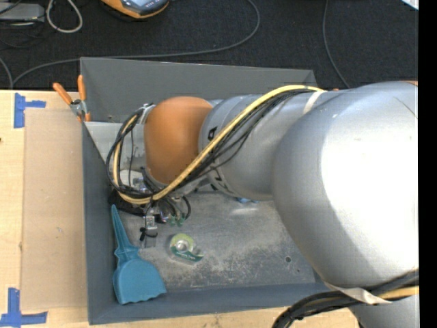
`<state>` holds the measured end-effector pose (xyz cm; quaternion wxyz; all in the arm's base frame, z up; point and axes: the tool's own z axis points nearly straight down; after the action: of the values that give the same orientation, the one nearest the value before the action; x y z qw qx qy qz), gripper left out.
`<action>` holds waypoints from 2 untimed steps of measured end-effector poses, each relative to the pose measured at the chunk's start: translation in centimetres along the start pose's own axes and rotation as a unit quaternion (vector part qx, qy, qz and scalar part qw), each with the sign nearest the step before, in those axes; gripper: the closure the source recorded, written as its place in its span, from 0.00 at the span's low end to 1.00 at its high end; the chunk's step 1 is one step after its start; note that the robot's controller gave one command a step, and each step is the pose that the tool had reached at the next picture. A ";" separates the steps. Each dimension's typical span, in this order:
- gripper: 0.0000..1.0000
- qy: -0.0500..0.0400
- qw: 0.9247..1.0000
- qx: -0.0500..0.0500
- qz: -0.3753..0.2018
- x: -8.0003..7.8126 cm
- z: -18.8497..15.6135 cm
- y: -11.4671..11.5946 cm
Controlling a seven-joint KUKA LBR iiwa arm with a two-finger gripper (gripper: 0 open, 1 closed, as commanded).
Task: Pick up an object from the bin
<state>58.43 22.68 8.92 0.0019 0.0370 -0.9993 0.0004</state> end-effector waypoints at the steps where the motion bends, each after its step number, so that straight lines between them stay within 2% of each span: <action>1: 0.00 0.000 1.000 0.000 0.006 -0.9 -10.6 0.4; 2: 0.00 0.003 0.991 0.000 -0.137 3.3 -2.6 -0.9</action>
Offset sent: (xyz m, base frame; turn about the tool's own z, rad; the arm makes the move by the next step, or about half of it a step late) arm -0.0517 -0.0200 -0.0192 -0.3787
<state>55.19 21.56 11.53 0.0050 0.1739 -0.9848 0.0002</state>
